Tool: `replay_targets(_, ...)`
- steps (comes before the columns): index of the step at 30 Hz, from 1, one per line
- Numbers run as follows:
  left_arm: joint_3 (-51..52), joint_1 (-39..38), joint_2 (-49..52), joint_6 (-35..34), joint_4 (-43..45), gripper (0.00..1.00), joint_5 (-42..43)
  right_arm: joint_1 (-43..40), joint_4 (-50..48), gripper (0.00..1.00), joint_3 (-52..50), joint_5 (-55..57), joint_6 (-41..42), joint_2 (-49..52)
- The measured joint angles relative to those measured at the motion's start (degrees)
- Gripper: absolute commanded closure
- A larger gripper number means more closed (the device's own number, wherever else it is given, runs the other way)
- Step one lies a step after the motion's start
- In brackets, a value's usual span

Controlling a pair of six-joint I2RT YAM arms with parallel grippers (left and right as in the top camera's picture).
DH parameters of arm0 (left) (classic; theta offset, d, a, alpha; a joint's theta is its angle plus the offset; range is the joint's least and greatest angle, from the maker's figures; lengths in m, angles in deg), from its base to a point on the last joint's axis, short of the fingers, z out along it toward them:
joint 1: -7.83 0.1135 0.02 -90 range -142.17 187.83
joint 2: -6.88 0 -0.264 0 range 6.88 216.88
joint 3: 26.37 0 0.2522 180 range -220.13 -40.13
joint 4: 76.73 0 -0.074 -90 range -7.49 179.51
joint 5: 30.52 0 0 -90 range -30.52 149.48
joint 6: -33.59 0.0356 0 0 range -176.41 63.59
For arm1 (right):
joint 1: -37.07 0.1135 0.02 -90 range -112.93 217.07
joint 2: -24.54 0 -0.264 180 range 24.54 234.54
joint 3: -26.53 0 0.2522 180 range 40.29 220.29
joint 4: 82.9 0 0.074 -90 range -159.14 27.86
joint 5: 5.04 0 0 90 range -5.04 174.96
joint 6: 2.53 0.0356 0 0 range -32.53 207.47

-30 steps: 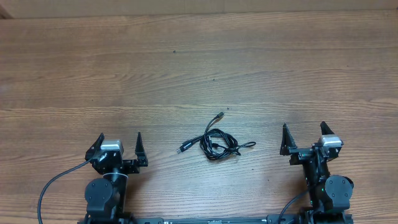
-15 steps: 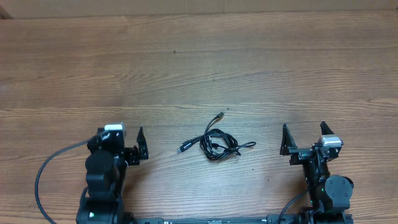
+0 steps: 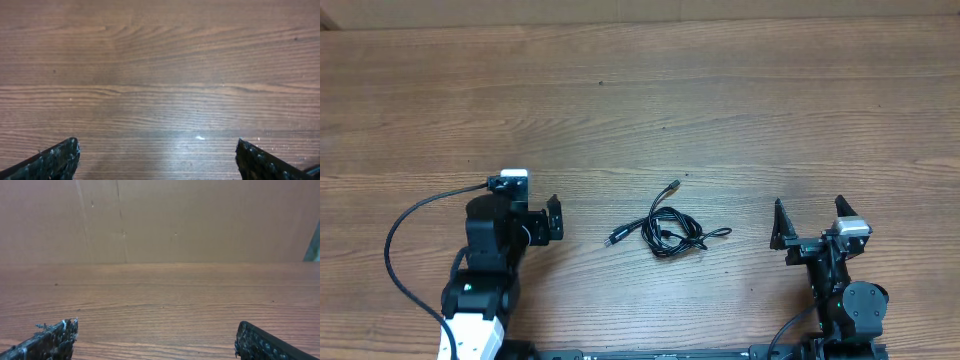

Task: Untangle cables

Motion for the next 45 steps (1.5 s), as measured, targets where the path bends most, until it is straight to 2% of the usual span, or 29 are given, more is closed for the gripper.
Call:
replay_targets(22,-8.92,0.0,14.27,0.0,-6.99,0.0,2.58,0.0,-0.04,0.0,0.0,0.0,0.0,0.0)
replay_targets(45,-9.81,0.0,15.19,2.99,-8.0,0.0,7.13,0.02,-0.02,0.0,0.0,-0.02,-0.02,0.0)
